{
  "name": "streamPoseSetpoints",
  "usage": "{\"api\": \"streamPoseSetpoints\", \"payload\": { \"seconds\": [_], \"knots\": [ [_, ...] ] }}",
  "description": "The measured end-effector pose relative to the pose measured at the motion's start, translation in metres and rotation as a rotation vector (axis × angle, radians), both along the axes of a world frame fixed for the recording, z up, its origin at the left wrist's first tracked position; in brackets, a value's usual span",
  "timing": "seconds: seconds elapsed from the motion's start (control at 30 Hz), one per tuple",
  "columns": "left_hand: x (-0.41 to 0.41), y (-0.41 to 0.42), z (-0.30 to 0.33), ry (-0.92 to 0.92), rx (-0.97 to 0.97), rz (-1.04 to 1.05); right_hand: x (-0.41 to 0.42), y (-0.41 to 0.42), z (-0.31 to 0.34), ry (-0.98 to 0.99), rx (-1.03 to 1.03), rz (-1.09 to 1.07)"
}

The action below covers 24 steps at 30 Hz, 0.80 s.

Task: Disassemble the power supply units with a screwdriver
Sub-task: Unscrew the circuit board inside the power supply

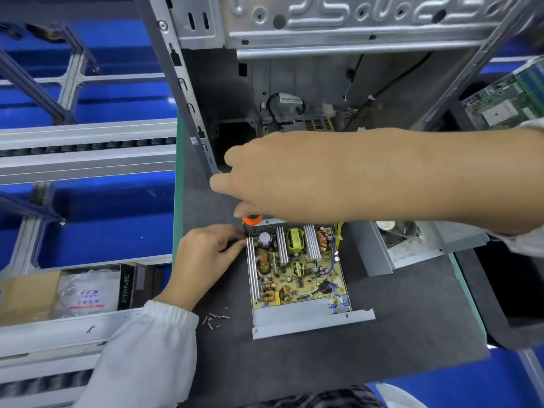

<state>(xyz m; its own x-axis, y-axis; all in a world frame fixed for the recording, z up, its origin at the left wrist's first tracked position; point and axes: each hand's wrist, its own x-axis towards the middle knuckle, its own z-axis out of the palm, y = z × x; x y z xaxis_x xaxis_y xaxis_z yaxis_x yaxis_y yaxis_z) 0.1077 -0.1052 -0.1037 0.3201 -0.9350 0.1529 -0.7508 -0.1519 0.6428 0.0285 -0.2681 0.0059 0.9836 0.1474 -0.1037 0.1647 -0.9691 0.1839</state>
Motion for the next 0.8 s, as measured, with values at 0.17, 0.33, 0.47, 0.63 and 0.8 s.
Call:
{"api": "streamPoseSetpoints", "payload": {
  "seconds": [0.17,0.33,0.47,0.63,0.8],
  "knots": [
    [0.014,0.004,0.027,0.543,-0.117,0.004,0.002,0.008,0.019,0.097,0.027,-0.106],
    [0.001,-0.003,0.049,0.646,-0.141,-0.139,-0.019,0.025,0.048,0.15,-0.01,-0.035],
    [-0.003,-0.003,0.055,0.7,-0.132,-0.172,-0.028,0.029,0.063,0.154,0.097,-0.203],
    [-0.011,-0.005,0.058,0.597,-0.23,-0.152,-0.036,0.042,0.065,0.036,0.189,-0.289],
    [-0.024,-0.012,0.05,0.452,-0.236,0.099,-0.045,0.042,0.073,-0.05,0.072,-0.401]
  ]
}}
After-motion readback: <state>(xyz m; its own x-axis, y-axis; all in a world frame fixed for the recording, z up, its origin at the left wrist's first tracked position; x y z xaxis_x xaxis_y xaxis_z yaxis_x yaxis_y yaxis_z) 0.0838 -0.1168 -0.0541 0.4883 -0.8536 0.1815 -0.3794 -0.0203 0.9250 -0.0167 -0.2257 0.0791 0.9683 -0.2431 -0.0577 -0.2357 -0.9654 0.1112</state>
